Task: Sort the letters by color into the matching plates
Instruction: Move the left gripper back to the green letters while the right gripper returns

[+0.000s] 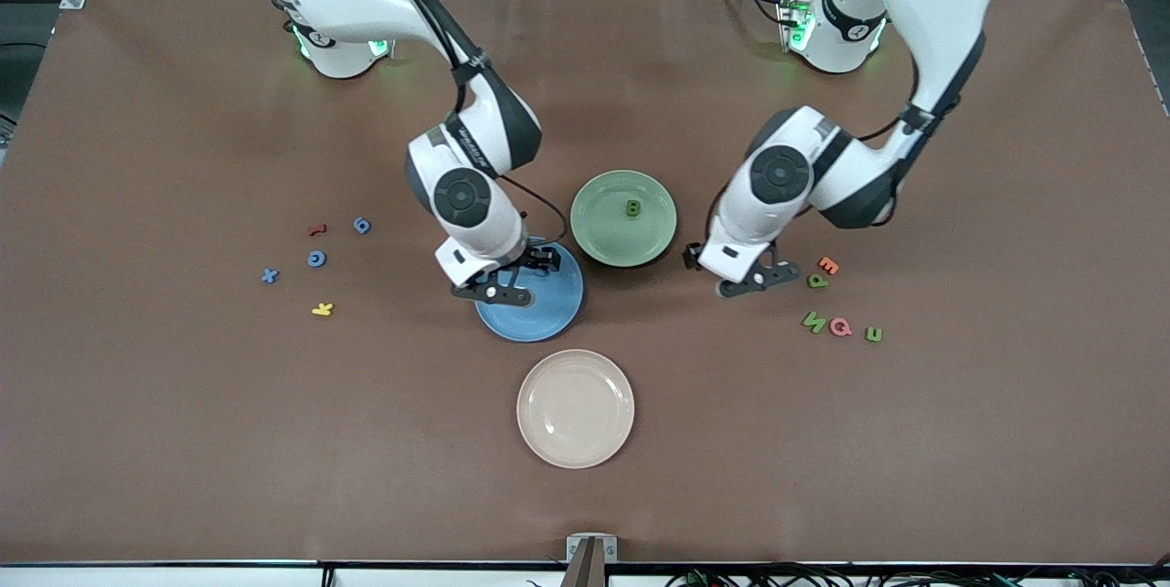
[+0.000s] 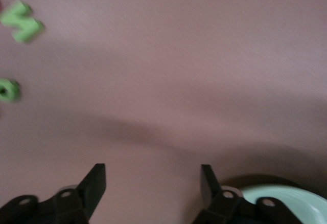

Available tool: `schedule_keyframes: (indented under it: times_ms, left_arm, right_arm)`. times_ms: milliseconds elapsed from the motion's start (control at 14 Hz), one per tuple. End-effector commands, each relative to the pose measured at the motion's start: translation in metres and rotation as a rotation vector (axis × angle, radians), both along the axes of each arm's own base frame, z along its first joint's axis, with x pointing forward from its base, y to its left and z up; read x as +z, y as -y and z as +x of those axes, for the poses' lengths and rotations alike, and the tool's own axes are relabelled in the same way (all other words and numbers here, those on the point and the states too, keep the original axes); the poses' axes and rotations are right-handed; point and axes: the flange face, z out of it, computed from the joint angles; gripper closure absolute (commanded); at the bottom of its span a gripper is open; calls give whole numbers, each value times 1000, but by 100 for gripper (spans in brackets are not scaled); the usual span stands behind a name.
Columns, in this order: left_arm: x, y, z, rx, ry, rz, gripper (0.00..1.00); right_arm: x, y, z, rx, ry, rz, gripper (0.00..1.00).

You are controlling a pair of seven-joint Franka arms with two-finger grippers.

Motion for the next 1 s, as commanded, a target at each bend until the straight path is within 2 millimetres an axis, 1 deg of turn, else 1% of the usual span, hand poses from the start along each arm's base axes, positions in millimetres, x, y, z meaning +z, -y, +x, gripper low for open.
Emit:
schedule_keyframes:
  times_ms: [0,71,143,214,285,356,428,499,642,713,784,856,927]
  left_arm:
    - [-3,-40,15,-88,1,13,24]
    - [-5,-57,22,-116,5,22,24]
    - [-9,-72,28,-146,11,38,24]
    - [-15,-87,33,-181,16,58,24]
    - [-19,-104,39,-223,22,77,24]
    - [-25,-121,44,-258,21,82,26]
    - [-30,-134,47,-289,16,72,27]
    - [-32,-138,49,-325,23,62,29]
    - [-42,-148,51,-364,17,43,31]
    - [-49,-151,49,-383,7,36,31]
    - [-52,-150,45,-409,1,33,32]
    - [-57,-153,39,-411,-3,28,32]
    - [-63,-158,33,-405,-2,19,33]
  right_arm:
    - [60,66,15,21,-40,3,0]
    - [75,91,19,41,-59,-15,0]
    - [85,116,24,50,-74,-32,0]
    - [92,147,26,75,-87,-45,0]
    - [98,177,29,110,-82,-41,0]
    - [99,212,29,148,-84,-35,0]
    - [99,242,31,170,-84,-36,0]
    - [96,273,32,181,-92,-44,0]
    - [79,337,28,190,-109,-58,0]
    - [68,360,24,196,-106,-50,0]
    - [58,390,21,198,-90,-43,0]
    - [49,408,19,184,-79,-53,0]
    - [36,421,13,176,-73,-68,0]
